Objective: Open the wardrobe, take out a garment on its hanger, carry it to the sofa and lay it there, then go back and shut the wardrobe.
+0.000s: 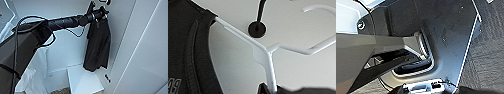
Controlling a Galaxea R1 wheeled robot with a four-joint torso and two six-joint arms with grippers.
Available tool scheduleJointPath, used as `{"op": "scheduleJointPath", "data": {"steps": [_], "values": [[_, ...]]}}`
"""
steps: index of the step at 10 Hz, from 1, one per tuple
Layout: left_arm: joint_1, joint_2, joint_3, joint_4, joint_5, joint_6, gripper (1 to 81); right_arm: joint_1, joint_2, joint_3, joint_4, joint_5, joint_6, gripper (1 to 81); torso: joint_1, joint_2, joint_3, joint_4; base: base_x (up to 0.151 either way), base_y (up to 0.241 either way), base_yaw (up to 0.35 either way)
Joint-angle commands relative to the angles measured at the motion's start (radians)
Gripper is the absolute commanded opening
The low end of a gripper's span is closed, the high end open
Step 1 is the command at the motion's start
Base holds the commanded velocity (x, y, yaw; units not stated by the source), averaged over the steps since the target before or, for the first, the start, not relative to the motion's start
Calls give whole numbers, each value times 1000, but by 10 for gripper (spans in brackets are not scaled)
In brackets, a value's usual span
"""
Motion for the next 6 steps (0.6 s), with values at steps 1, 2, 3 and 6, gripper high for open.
{"op": "scheduleJointPath", "data": {"steps": [1,2,3,6], "values": [[-229,-19,-5,33,-33,17,10,22,3,7,10,-69,-4,811,0,0,0,97,0,0,0],[-229,-20,-5,34,-30,17,10,21,5,7,9,-69,-4,811,0,0,0,105,0,0,0],[-229,-20,-5,45,-27,17,10,22,5,7,9,-67,-4,811,0,0,0,124,0,0,0],[-215,-20,-5,68,-2,15,10,21,3,7,10,-67,-4,811,0,0,0,225,0,0,0]]}}
